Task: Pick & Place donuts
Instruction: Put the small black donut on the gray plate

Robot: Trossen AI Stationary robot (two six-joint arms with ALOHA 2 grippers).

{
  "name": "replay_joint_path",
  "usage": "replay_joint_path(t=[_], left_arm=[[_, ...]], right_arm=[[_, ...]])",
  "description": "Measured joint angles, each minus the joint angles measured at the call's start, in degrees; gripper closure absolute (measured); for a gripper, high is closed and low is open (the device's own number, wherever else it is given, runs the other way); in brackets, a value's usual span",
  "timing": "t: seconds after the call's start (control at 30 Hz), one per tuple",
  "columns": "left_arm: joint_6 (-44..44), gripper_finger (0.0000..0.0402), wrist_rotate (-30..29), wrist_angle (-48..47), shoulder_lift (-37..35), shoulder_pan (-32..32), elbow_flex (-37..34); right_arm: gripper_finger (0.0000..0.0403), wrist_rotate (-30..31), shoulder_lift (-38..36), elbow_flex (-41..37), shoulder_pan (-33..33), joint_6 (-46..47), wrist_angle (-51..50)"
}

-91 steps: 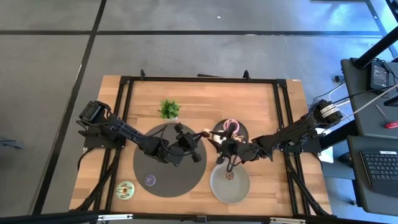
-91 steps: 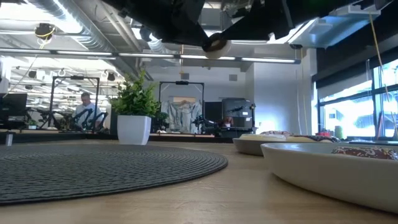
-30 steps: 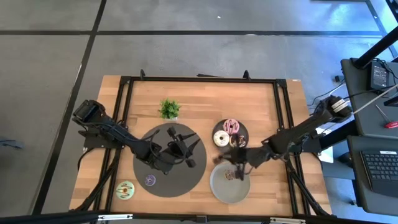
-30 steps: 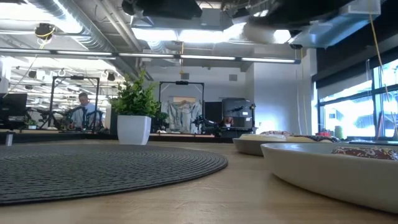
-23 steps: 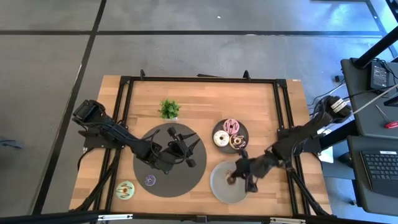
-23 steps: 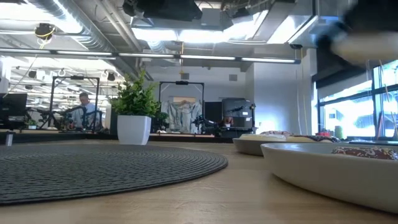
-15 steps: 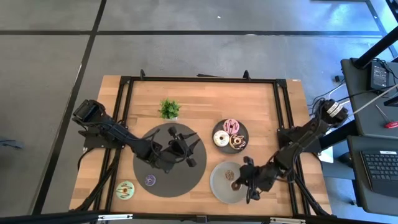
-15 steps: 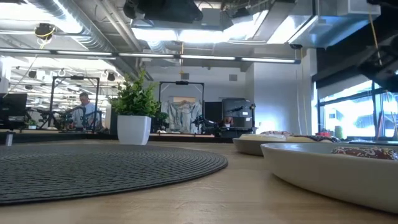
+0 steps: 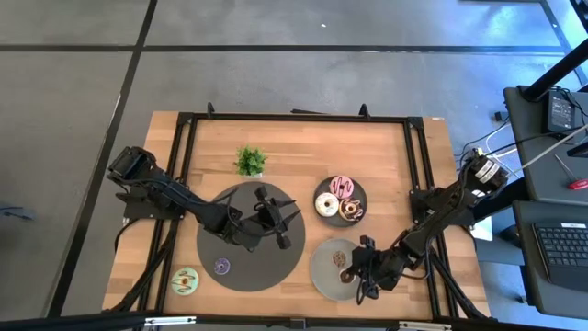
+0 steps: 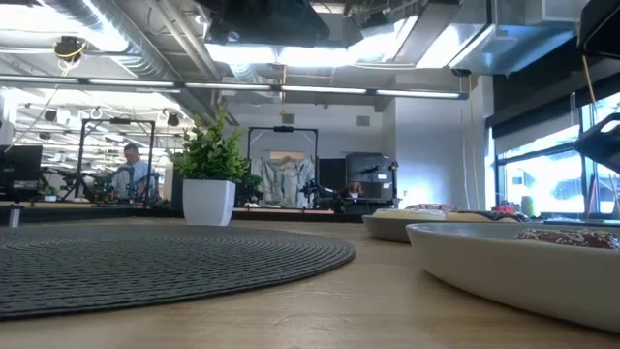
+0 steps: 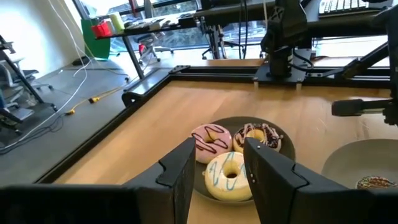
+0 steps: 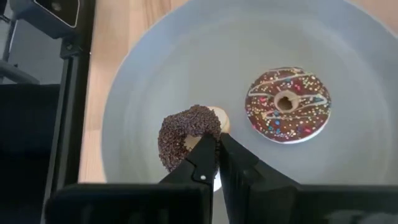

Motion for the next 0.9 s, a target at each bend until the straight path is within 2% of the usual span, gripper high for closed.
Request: replay_joint_path(t=[0.4, 0.7, 0.9], left_arm=[[-0.17, 0.0271, 1.18, -0.97, 0.0, -0.02, 0.0], [-0.15, 0.0272, 1.6, -0.97, 0.0, -0.02, 0.0], [-0.13, 0.0274, 1.59, -0.97, 0.0, -0.02, 0.0]], right_arm=[[0.0381, -0.29, 0.06, 0.0, 0.04, 0.03, -0.42], [0.0324, -0.29, 0.06, 0.0, 0.04, -0.14, -0.47], [0.0303, -0.29, 0.06, 0.01, 0.02, -0.28, -0.92]])
